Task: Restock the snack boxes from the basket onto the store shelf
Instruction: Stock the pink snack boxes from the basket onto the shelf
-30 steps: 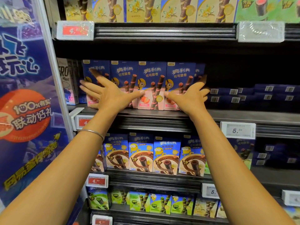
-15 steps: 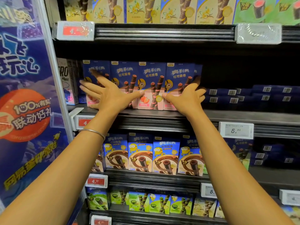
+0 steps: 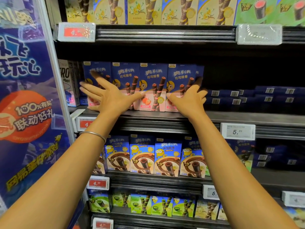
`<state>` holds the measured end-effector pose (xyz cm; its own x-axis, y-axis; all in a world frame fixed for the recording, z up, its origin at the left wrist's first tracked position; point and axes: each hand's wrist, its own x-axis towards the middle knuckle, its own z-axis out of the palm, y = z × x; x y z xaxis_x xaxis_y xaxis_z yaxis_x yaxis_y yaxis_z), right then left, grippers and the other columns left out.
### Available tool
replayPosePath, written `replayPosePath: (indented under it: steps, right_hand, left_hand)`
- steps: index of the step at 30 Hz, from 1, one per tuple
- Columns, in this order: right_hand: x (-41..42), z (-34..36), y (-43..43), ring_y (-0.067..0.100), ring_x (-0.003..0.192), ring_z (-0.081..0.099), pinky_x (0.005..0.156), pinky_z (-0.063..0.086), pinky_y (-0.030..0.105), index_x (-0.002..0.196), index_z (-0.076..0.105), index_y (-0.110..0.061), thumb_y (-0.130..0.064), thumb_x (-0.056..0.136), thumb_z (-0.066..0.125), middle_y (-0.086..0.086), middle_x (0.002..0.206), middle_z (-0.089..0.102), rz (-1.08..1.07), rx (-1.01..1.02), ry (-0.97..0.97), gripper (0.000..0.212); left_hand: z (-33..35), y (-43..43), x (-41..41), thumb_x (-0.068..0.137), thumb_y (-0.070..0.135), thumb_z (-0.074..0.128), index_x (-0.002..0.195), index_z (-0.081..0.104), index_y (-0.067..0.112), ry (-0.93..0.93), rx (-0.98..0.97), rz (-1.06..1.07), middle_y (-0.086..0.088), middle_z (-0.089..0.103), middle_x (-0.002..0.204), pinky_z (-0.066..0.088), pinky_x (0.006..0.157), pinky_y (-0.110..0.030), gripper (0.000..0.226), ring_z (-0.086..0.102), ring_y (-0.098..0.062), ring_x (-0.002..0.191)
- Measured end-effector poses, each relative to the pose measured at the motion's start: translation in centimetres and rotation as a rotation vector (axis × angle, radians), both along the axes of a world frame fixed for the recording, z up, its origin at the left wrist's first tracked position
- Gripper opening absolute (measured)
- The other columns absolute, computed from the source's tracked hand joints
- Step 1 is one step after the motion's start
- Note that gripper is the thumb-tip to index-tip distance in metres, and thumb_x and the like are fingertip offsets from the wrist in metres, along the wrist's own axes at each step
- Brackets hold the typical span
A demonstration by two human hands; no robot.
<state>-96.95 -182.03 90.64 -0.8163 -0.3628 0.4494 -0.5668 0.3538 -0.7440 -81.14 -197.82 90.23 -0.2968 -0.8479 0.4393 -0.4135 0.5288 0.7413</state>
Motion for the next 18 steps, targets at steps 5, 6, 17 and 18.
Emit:
replayPosePath:
  steps: [5, 6, 17, 18]
  right_hand:
    - [0.1, 0.3, 1.0, 0.041, 0.144, 0.025, 0.113, 0.037, 0.058, 0.146, 0.027, -0.012, -0.053, 0.078, 0.082, 0.019, 0.156, 0.018, 0.067, -0.083, -0.083, 0.097]
    - [0.1, 0.4, 1.3, 0.041, 0.145, 0.025, 0.114, 0.037, 0.056, 0.148, 0.025, -0.013, -0.052, 0.078, 0.082, 0.018, 0.157, 0.017, 0.085, -0.112, -0.099, 0.099]
    - [4.5, -2.5, 8.6, 0.007, 0.129, 0.053, 0.101, 0.049, 0.029, 0.15, 0.041, -0.028, -0.043, 0.088, 0.074, 0.0, 0.151, 0.044, 0.283, -0.559, -0.102, 0.072]
    - [5.0, -3.3, 9.5, 0.007, 0.126, 0.059, 0.101, 0.053, 0.032, 0.145, 0.047, -0.026, -0.04, 0.087, 0.072, 0.001, 0.145, 0.052, 0.314, -0.634, -0.118, 0.065]
  left_hand:
    - [0.0, 0.6, 0.5, 0.058, 0.08, 0.082, 0.161, -0.022, 0.009, 0.204, -0.021, -0.013, -0.027, -0.033, 0.164, -0.001, 0.119, -0.074, 0.163, -0.03, -0.042, 0.153]
    - [-0.1, 0.8, 0.7, 0.064, 0.074, 0.083, 0.161, -0.023, 0.009, 0.252, -0.038, -0.012, -0.027, -0.03, 0.165, 0.0, 0.12, -0.072, 0.158, -0.028, -0.042, 0.154]
    - [-5.0, 6.0, 3.3, 0.094, 0.053, 0.067, 0.163, 0.025, 0.011, 0.541, -0.123, -0.296, -0.005, 0.027, 0.168, 0.024, 0.128, -0.036, 0.091, 0.025, -0.014, 0.156]
    - [-6.2, 6.6, 3.7, 0.096, 0.048, 0.067, 0.16, 0.032, 0.007, 0.596, -0.146, -0.32, -0.007, 0.037, 0.163, 0.029, 0.126, -0.035, 0.083, 0.034, -0.015, 0.152]
